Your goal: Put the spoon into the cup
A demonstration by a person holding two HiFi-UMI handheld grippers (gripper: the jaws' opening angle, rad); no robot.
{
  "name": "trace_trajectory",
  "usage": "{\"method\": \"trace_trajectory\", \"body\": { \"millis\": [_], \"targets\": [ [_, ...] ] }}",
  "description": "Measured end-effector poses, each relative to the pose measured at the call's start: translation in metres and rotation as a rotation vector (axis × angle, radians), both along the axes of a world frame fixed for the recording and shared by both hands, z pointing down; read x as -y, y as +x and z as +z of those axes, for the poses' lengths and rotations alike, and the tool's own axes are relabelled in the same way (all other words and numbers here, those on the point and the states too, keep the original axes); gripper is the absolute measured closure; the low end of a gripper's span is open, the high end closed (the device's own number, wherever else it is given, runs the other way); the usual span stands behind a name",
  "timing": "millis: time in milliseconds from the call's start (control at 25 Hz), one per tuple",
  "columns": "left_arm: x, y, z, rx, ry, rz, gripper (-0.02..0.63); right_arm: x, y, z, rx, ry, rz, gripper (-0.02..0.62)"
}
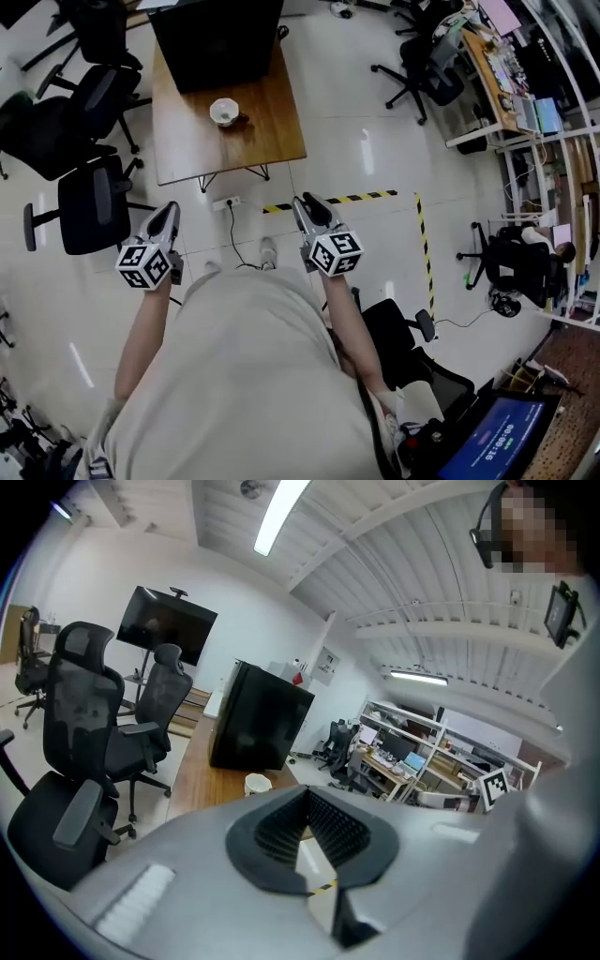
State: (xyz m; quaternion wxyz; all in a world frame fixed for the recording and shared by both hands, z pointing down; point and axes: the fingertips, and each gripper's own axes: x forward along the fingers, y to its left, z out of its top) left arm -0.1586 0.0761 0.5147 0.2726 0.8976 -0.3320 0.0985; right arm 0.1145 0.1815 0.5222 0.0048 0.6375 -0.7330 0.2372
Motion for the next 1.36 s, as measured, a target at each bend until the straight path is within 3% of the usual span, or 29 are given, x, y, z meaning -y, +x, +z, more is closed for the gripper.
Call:
{"method": "trace_trajectory", "body": {
  "millis": [320, 480, 1080, 1360],
  "targets": [
    [0.001, -0.007, 0.008, 0.03, -0.021, -0.029, 0.606, 0.012, -0.006, 0.011, -0.001, -0.013, -0.029, 0.493],
    [-0.001, -0.009, 0.009, 0.042, -0.023, -0.039, 0.606, 0.01, -0.005, 0.006, -0.047, 0.008, -0.026, 0.595],
    [-0.004, 0.017, 0.013, 0.079, -0.03, -0.05, 0.606, 0.013, 0.013, 0.013, -0.019, 0.016, -0.061, 0.595],
    [-0.005, 0.034, 0.013, 0.084, -0.032, -0.069, 0.606, 0.017, 0.039, 0.013, -0.02, 0.022, -0.051, 0.595]
  ]
}}
